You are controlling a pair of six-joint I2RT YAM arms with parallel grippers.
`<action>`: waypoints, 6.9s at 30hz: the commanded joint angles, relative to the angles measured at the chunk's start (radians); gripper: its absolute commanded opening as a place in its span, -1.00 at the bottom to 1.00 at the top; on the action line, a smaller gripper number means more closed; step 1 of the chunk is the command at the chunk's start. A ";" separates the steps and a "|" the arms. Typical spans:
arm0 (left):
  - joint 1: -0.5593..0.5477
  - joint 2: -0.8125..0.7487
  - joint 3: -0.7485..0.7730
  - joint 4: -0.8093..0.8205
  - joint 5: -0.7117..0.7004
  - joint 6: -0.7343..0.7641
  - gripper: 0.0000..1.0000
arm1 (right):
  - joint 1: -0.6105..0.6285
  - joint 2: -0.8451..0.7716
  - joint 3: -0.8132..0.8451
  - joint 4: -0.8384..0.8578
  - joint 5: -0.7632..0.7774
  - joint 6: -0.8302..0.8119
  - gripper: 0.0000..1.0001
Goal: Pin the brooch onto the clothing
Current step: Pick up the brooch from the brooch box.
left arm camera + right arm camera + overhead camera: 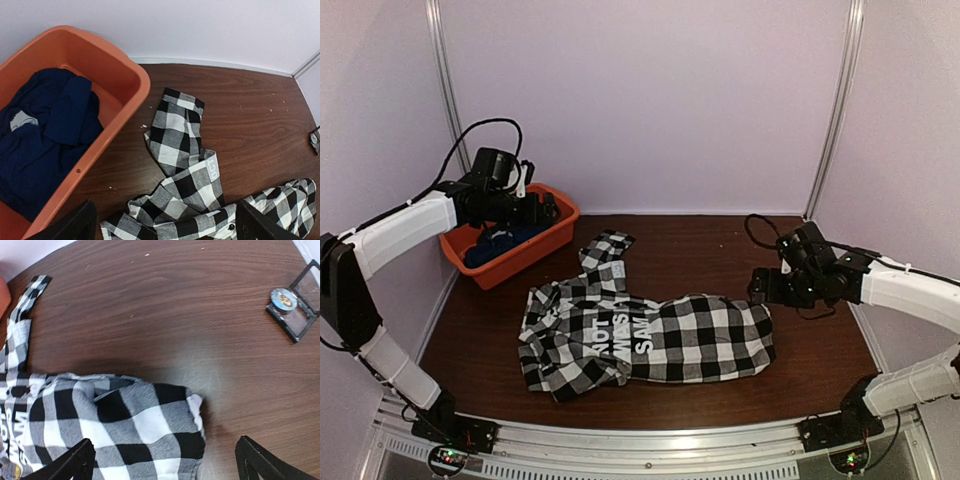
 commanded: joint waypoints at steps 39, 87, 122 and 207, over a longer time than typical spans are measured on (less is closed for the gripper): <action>-0.118 -0.037 -0.196 0.169 0.067 0.039 0.95 | -0.340 0.414 0.354 -0.153 0.374 0.247 1.00; -0.123 -0.039 -0.213 0.188 0.083 -0.009 0.95 | -0.425 0.595 0.426 -0.123 0.349 0.169 0.99; -0.123 -0.024 -0.217 0.196 0.094 -0.016 0.95 | -0.500 0.899 0.645 -0.097 0.270 0.138 0.73; -0.182 -0.184 -0.354 0.529 0.571 0.529 0.95 | -0.436 0.393 0.438 -0.145 -0.280 0.036 -0.14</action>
